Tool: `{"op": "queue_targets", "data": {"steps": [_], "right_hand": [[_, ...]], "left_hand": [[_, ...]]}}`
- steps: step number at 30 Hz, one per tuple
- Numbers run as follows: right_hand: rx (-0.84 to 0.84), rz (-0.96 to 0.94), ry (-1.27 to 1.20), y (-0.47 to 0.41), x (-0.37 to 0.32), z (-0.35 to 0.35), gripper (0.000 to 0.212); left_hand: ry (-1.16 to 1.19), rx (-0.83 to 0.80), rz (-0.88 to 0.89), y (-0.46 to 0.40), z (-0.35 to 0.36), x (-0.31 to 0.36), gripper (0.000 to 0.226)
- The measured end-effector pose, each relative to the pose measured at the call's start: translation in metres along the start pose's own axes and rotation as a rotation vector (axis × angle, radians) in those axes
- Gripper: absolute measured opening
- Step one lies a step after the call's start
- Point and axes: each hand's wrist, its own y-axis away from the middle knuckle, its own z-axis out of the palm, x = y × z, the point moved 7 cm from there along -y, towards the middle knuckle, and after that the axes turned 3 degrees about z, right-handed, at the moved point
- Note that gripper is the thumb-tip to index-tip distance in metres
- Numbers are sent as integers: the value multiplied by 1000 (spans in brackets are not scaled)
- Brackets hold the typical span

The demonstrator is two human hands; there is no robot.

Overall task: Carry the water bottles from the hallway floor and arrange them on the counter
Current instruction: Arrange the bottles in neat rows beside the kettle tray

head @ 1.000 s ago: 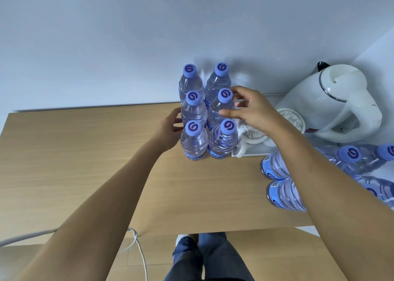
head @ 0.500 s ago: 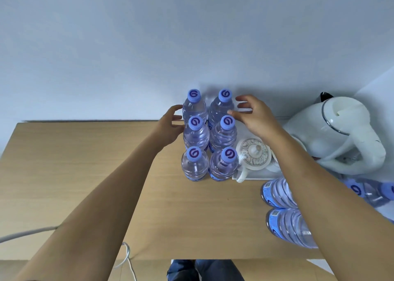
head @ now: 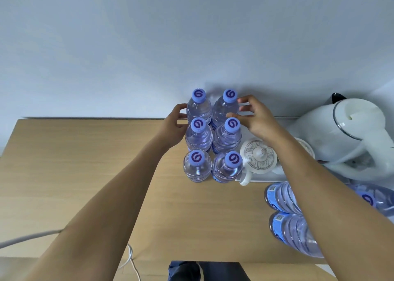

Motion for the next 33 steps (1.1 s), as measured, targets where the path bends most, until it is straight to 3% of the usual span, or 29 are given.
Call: {"op": "queue_targets", "data": {"steps": [3, 7, 10, 13, 16, 21, 25, 29, 33], "right_hand": [[5, 37, -30, 4, -3, -2, 47], [72, -2, -38, 20, -16, -7, 49], [151, -22, -53, 42, -21, -6, 48], [248, -43, -138, 71, -23, -5, 52], [330, -80, -193, 108, -21, 1, 55], [472, -128, -162, 166, 4, 31, 63], [632, -119, -137, 199, 34, 60, 49], [555, 14, -155, 202, 70, 93, 48], [501, 83, -93, 191, 86, 110, 65]], "left_hand": [[39, 15, -11, 7, 2, 1, 51], [-17, 162, -73, 27, -8, -4, 39], [-59, 201, -27, 50, -11, -1, 28], [77, 238, 12, 79, -9, 0, 15], [222, 208, 92, 112, 2, 1, 26], [209, 130, 150, 149, 29, -16, 43], [142, 98, 196, 156, 41, -23, 53], [97, 144, 276, 153, 46, -26, 68], [46, 140, 165, 140, 58, -52, 74]]}}
